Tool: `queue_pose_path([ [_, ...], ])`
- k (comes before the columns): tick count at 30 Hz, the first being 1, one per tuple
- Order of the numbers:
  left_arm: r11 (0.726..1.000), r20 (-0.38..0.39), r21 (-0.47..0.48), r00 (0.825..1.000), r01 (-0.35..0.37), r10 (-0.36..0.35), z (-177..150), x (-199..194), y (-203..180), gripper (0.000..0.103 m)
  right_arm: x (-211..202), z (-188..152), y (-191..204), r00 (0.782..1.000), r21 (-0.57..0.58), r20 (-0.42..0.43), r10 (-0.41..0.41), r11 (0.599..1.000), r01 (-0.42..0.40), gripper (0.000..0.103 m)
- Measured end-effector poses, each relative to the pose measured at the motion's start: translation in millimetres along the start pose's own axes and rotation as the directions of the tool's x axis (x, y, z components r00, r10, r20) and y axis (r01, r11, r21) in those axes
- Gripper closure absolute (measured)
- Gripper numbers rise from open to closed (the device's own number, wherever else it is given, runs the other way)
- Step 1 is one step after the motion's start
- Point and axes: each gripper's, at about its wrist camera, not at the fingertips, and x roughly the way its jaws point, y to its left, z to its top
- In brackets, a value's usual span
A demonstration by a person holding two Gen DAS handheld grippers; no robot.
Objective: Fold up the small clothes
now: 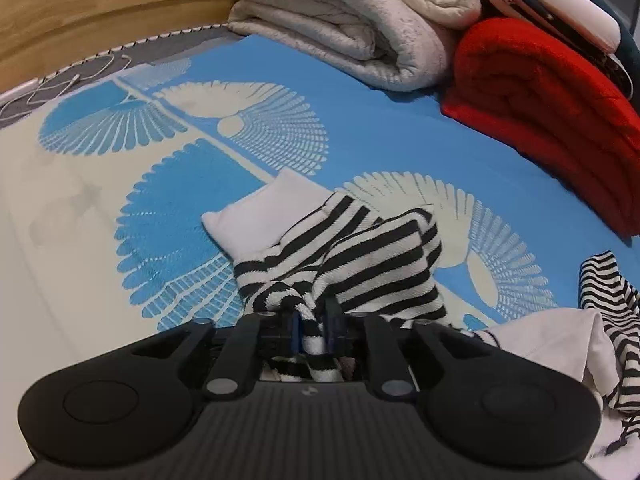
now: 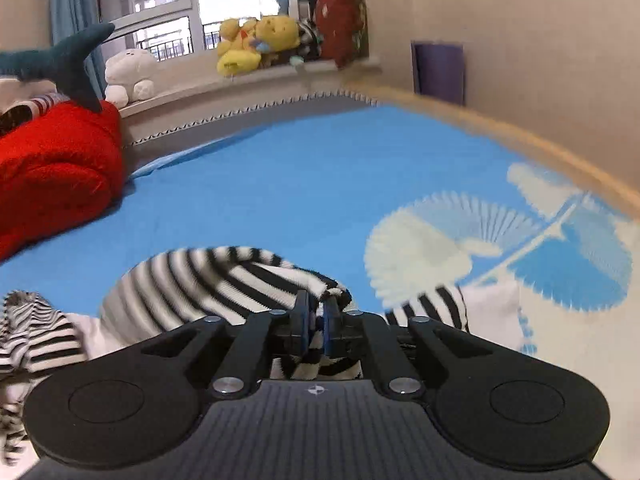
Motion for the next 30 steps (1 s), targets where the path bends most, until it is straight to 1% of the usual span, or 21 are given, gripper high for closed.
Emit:
queue_pose_path([
  [1,1.0,-0.011,0.007,1.0,0.007,-0.007,0.0,-1.1,-0.1,0.07,3.4,-7.4,11.9,1.0,-0.047,-0.022,0.0,0.999,-0.001,0.069],
  [2,1.0,-0.019,0.008,1.0,0.017,-0.017,0.2,-6.2,-0.2,0.06,6.5,-13.7,19.8,0.996,-0.089,-0.084,0.014,0.996,-0.021,0.044],
  [3,1.0,-0.028,0.009,0.999,0.03,-0.029,1.6,-12.8,-0.5,0.053,3.4,-18.9,24.1,0.991,-0.106,-0.133,0.019,0.994,-0.033,0.04],
  [5,0.999,-0.035,0.015,0.998,0.052,-0.052,4.0,-33.6,-3.6,0.023,-22.5,-35.0,18.3,0.985,-0.09,-0.154,0.073,0.992,-0.087,0.036],
  [6,0.998,-0.025,0.027,0.998,0.058,-0.057,3.5,-48.4,-7.0,0.018,-40.2,-43.2,14.7,0.979,-0.082,-0.166,0.12,0.987,-0.135,0.034],
  [8,0.991,-0.001,0.115,0.998,0.065,-0.065,-3.7,-83.3,-16.7,0.013,-85.6,-61.3,4.1,0.961,-0.077,-0.196,0.196,0.974,-0.215,0.025],
  [11,0.959,0.001,0.259,0.993,0.112,-0.117,-32.7,-144.4,-27.8,0.01,-153.9,-93.5,-4.2,0.916,-0.085,-0.272,0.296,0.94,-0.329,0.021],
  [12,0.943,-0.008,0.299,0.988,0.148,-0.153,-47.6,-165.6,-30.1,0.01,-171.8,-102.5,-6.6,0.905,-0.079,-0.288,0.314,0.934,-0.349,0.021],
  [14,0.895,-0.052,0.384,0.973,0.228,-0.226,-81.9,-199.9,-35.3,0.004,-210.5,-123.3,-7.0,0.89,-0.076,-0.294,0.349,0.919,-0.386,0.017],
  [15,0.865,-0.08,0.425,0.963,0.266,-0.257,-104.6,-215.8,-37.9,0.002,-222.5,-132.6,-7.6,0.887,-0.074,-0.29,0.359,0.916,-0.395,0.017],
  [17,0.787,-0.169,0.507,0.936,0.35,-0.308,-153.5,-239.2,-44.2,0.002,-241.4,-153.1,-4.8,0.877,-0.077,-0.299,0.376,0.907,-0.415,0.017],
  [19,0.727,-0.272,0.545,0.908,0.418,-0.318,-195.5,-246.5,-52.4,0.002,-248.2,-165.2,-4.6,0.864,-0.072,-0.328,0.382,0.902,-0.426,0.017],
  [20,0.707,-0.305,0.555,0.898,0.438,-0.317,-212.8,-247.4,-55.7,0.002,-252.4,-170.2,-4.4,0.858,-0.069,-0.342,0.383,0.9,-0.43,0.017],
  [21,0.692,-0.322,0.569,0.894,0.445,-0.311,-228.7,-248.1,-61.5,0.002,-250.8,-173.9,-4.6,0.854,-0.071,-0.348,0.387,0.897,-0.436,0.017],
  [22,0.682,-0.325,0.582,0.895,0.443,-0.304,-239.4,-248.7,-67.7,0.003,-252.8,-177.5,-5.4,0.853,-0.085,-0.355,0.383,0.895,-0.438,0.017],
  [24,0.673,-0.312,0.608,0.906,0.422,-0.286,-253.2,-244.2,-78.2,0.006,-260.9,-184.5,-8.2,0.869,-0.125,-0.352,0.348,0.903,-0.412,0.017],
  [25,0.681,-0.316,0.605,0.91,0.412,-0.27,-256.1,-237.9,-82.7,0.014,-259.9,-186.2,-11.5,0.877,-0.134,-0.348,0.332,0.908,-0.397,0.017],
  [26,0.688,-0.338,0.59,0.904,0.421,-0.263,-258.2,-230.8,-87.0,0.043,-258.2,-186.8,-15.1,0.88,-0.134,-0.345,0.326,0.911,-0.39,0.017],
  [27,0.695,-0.397,0.549,0.877,0.464,-0.272,-259.3,-221.1,-89.2,0.066,-256.8,-185.5,-20.4,0.882,-0.121,-0.343,0.322,0.916,-0.381,0.017],
  [28,0.718,-0.434,0.504,0.86,0.48,-0.27,-258.8,-213.8,-88.0,0.091,-255.6,-185.2,-25.3,0.882,-0.105,-0.341,0.324,0.92,-0.378,0.017],
  [30,0.758,-0.417,0.449,0.861,0.473,-0.29,-247.1,-219.6,-78.5,0.093,-253.6,-184.3,-35.0,0.88,-0.073,-0.338,0.333,0.923,-0.378,0.018],
])
